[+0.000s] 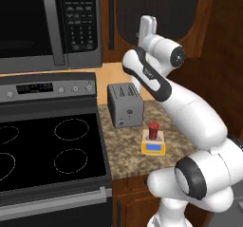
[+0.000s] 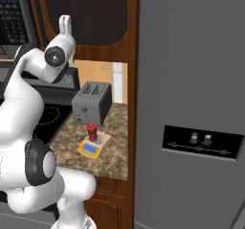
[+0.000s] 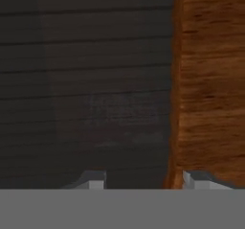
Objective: Pick the yogurt and place it on the digital scale for weighing, and close the cabinet.
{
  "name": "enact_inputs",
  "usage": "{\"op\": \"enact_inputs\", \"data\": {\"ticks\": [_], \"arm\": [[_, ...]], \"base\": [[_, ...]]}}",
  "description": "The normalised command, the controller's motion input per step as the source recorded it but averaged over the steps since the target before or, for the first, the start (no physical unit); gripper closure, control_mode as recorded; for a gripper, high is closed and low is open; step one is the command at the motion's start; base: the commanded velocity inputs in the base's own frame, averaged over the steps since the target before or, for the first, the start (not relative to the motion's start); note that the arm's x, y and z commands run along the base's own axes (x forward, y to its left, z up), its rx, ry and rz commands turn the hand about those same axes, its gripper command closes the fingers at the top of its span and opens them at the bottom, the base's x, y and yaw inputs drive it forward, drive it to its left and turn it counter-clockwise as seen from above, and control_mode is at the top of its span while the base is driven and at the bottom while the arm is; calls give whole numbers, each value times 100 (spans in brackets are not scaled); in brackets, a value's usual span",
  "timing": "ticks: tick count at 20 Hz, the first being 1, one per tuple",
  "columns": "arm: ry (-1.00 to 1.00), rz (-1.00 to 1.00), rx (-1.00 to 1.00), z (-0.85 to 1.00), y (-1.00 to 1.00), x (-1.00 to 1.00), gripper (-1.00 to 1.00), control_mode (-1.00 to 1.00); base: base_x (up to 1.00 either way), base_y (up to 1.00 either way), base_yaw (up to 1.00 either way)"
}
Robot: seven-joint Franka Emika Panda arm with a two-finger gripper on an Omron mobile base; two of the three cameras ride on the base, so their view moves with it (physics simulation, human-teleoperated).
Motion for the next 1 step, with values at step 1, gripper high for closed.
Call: {"op": "enact_inputs", "data": {"ticks": [1], "arm": [[4, 0, 0, -9, -16, 0, -100, -100]], "base": [[0, 0, 0]]}}
